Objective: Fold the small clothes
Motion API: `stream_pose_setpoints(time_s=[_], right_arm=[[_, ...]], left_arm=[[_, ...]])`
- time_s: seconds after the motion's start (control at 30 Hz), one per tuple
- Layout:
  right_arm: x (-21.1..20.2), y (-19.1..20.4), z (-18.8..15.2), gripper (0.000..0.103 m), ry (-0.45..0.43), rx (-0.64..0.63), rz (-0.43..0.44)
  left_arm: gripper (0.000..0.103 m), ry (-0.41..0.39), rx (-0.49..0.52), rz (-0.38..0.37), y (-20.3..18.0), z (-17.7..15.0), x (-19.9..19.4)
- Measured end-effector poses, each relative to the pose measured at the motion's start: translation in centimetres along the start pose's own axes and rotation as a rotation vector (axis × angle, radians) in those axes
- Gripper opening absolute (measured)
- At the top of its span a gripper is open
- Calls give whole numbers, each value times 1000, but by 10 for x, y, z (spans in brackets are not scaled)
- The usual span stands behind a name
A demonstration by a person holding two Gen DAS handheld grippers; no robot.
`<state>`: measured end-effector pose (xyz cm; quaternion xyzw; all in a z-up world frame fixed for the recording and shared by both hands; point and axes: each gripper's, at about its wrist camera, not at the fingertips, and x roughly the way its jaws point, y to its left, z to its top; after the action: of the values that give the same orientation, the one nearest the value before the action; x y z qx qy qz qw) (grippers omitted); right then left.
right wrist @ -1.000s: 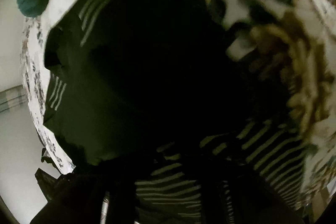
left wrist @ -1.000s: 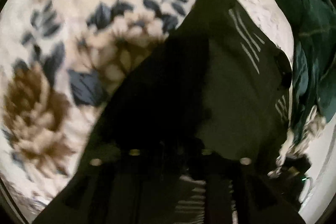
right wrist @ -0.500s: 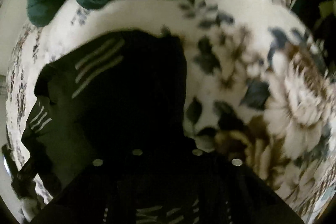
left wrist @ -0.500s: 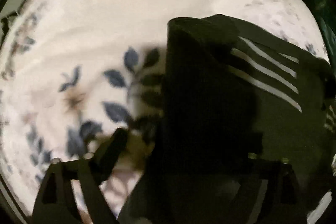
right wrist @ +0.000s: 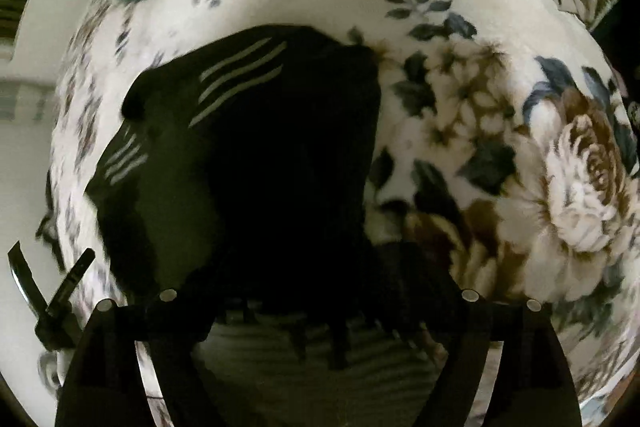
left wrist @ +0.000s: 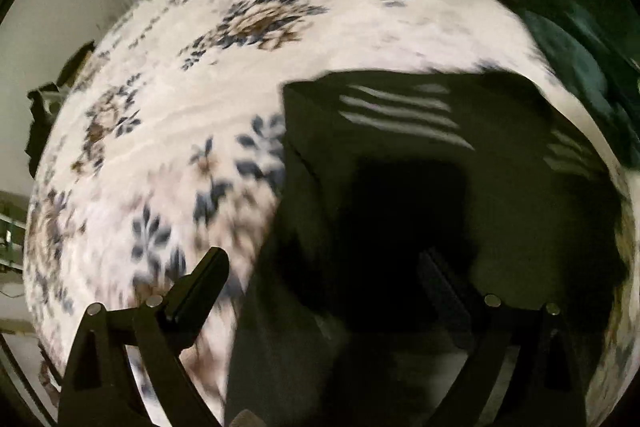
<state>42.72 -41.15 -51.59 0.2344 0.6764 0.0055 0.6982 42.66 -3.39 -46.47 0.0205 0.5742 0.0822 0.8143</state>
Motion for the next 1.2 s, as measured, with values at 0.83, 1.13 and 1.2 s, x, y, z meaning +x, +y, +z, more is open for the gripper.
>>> stream_pose_setpoints(time_s=[0.83, 1.13, 1.2], right_arm=[[18, -93, 111, 89, 218, -223, 133], [89, -76, 148, 85, 207, -63, 271], [87, -64, 144, 13, 202, -106, 273]], left_arm=[[96, 374, 112, -64, -323, -309, 1], [5, 234, 59, -155, -308, -295, -28], [4, 218, 17, -176, -293, -290, -34]])
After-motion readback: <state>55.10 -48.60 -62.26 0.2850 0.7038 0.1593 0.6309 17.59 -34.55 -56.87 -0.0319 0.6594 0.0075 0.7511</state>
